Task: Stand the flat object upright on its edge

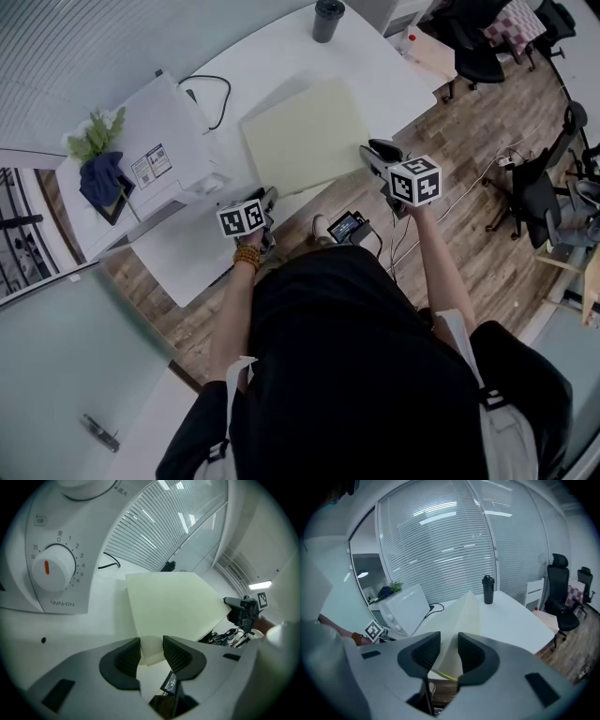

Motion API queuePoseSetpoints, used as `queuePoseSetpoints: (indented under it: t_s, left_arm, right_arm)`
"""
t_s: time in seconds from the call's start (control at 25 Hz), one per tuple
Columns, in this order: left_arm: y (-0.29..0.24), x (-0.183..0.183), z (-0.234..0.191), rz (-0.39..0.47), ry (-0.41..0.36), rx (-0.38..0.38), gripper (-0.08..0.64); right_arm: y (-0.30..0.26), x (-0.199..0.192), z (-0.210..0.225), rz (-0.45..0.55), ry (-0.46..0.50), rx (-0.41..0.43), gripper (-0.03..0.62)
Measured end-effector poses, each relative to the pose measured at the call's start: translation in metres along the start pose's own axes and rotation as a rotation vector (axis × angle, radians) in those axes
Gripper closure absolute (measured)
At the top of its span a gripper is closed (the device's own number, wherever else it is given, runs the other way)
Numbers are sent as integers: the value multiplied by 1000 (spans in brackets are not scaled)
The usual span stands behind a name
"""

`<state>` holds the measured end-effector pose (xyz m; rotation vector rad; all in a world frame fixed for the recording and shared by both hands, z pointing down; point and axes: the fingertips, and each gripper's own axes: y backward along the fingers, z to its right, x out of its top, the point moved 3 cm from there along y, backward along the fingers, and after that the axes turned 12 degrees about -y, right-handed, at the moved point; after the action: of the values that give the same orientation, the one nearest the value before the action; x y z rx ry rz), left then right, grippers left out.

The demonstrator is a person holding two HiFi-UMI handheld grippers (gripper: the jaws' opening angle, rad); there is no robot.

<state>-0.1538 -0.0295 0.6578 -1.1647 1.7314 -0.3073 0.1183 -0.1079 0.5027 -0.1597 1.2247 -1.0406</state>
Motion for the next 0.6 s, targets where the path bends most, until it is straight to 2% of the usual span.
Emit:
queuePoseSetpoints:
  t_s: [0.2,0.36,0.6]
  left_arm:
    - [2,1,0,3,-37,15,423]
    - [3,3,2,18,-99,33,468]
    - [6,2,-2,16,-77,31,468]
  right_arm:
    - [4,15,-24,2,93,30,485]
    - [4,26,-47,-15,185,46,485]
    - [6,41,-85,-38,279,85,483]
